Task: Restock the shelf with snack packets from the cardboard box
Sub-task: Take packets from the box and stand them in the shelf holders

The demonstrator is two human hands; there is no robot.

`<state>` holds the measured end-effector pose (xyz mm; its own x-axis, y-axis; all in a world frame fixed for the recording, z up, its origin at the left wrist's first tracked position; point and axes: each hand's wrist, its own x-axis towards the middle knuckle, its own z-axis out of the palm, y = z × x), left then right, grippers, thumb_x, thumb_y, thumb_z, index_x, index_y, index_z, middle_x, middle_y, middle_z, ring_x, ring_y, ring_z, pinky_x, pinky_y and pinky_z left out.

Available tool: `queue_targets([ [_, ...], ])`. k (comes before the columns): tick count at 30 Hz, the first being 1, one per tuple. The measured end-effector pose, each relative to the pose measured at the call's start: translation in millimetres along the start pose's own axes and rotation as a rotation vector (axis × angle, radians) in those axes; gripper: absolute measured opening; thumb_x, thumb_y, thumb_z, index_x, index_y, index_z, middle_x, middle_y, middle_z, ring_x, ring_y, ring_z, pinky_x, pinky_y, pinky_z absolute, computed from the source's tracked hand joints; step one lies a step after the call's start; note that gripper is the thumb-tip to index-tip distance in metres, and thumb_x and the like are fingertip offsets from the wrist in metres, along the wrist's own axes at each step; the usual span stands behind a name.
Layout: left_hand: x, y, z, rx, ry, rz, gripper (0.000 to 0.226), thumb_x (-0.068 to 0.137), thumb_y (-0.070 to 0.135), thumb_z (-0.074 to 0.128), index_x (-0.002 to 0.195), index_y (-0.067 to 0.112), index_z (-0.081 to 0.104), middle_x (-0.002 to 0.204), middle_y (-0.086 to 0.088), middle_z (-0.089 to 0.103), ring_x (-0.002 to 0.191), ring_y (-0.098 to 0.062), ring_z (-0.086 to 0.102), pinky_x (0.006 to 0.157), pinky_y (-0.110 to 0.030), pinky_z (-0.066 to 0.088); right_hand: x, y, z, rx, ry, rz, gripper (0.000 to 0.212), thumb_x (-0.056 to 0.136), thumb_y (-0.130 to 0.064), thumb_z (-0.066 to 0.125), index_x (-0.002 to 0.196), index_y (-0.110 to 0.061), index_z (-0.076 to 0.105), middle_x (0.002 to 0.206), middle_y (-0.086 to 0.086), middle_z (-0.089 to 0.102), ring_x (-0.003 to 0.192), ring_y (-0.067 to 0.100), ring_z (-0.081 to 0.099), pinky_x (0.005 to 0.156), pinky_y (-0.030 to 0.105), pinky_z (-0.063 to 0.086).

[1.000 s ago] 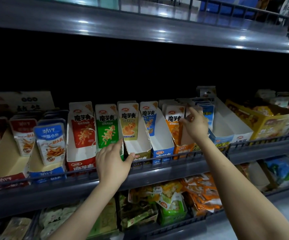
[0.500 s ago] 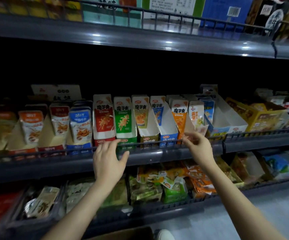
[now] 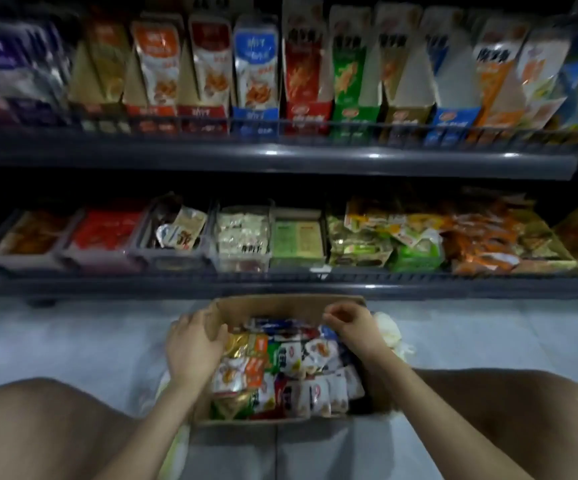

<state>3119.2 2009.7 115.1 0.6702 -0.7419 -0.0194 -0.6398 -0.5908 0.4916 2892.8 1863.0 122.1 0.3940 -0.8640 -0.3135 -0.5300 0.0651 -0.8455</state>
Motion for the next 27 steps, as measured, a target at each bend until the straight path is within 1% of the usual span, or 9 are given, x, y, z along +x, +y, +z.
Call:
queue_targets([
  [4,-16,-53,33,0.023,-0.057,-0.128,0.029,0.080,0.031,0.064,0.097,0.008,0.069,0.087,-0.021,0.067,0.080,-0.040,0.062,0.069,-0.039,0.048,-4,58,50,-0.031,-0.061,0.147,0.015,0.089,-0.018,0.066,0.078,-0.027,0.062,0.076,-0.005,0.064,0.079,0.021,0.063,0.077,0.042,0.055],
  [6,-18,-66,45,0.024,-0.098,-0.159,0.027,0.082,0.030,0.067,0.097,0.009,0.065,0.088,-0.019,0.066,0.083,-0.039,0.060,0.069,-0.039,0.046,-2,81,69,-0.017,-0.056,0.234,0.004,0.090,-0.018,0.066,0.087,-0.020,0.064,0.082,-0.002,0.066,0.085,0.023,0.064,0.083,0.046,0.053],
  [9,-17,-72,59,0.025,-0.133,-0.164,0.046,0.085,0.031,0.067,0.122,0.005,0.058,0.111,-0.021,0.064,0.102,-0.039,0.057,0.082,-0.043,0.046,4,105,93,0.049,-0.033,0.382,0.019,0.089,-0.016,0.066,0.107,-0.012,0.061,0.099,0.007,0.066,0.095,0.028,0.063,0.084,0.044,0.053],
  [12,-10,-76,75,-0.013,-0.154,-0.188,0.067,0.088,0.035,0.064,0.141,0.002,0.039,0.132,-0.022,0.053,0.120,-0.039,0.049,0.098,-0.045,0.040,16,120,112,0.087,0.017,0.451,0.031,0.089,-0.018,0.067,0.117,-0.010,0.056,0.104,0.006,0.064,0.101,0.030,0.063,0.085,0.044,0.052],
  [15,-8,-82,91,-0.041,-0.209,-0.186,0.076,0.088,0.041,0.061,0.146,0.005,0.028,0.134,-0.021,0.051,0.121,-0.038,0.049,0.099,-0.046,0.040,25,127,123,0.102,0.089,0.520,0.039,0.089,-0.021,0.066,0.125,-0.013,0.053,0.111,0.004,0.062,0.104,0.026,0.061,0.085,0.037,0.050],
  [19,-12,-82,106,-0.075,-0.216,-0.176,0.080,0.088,0.043,0.059,0.148,0.005,0.021,0.141,-0.019,0.042,0.125,-0.037,0.046,0.098,-0.048,0.040,45,135,141,0.170,0.107,0.596,0.053,0.090,-0.014,0.064,0.138,-0.010,0.043,0.127,0.012,0.059,0.114,0.029,0.058,0.096,0.044,0.048],
  [22,-13,-84,111,-0.036,-0.182,-0.140,0.080,0.088,0.046,0.056,0.147,0.003,0.024,0.142,-0.018,0.042,0.125,-0.035,0.047,0.095,-0.046,0.043,56,136,155,0.190,0.131,0.680,0.046,0.092,-0.016,0.063,0.134,-0.012,0.047,0.121,0.010,0.062,0.097,0.025,0.060,0.080,0.038,0.053],
  [25,-12,-85,112,-0.025,-0.176,-0.134,0.080,0.088,0.045,0.058,0.147,0.003,0.023,0.141,-0.017,0.043,0.125,-0.032,0.047,0.094,-0.044,0.044,57,135,162,0.127,0.127,0.677,0.024,0.093,-0.024,0.061,0.114,-0.012,0.061,0.101,0.004,0.066,0.084,0.019,0.060,0.079,0.039,0.055],
  [27,-12,-84,111,-0.028,-0.181,-0.139,0.079,0.088,0.043,0.058,0.147,0.003,0.024,0.141,-0.017,0.043,0.124,-0.034,0.048,0.093,-0.045,0.044,52,137,159,0.110,0.128,0.633,0.016,0.095,-0.028,0.058,0.104,-0.016,0.064,0.090,-0.001,0.067,0.078,0.015,0.062,0.070,0.035,0.055],
])
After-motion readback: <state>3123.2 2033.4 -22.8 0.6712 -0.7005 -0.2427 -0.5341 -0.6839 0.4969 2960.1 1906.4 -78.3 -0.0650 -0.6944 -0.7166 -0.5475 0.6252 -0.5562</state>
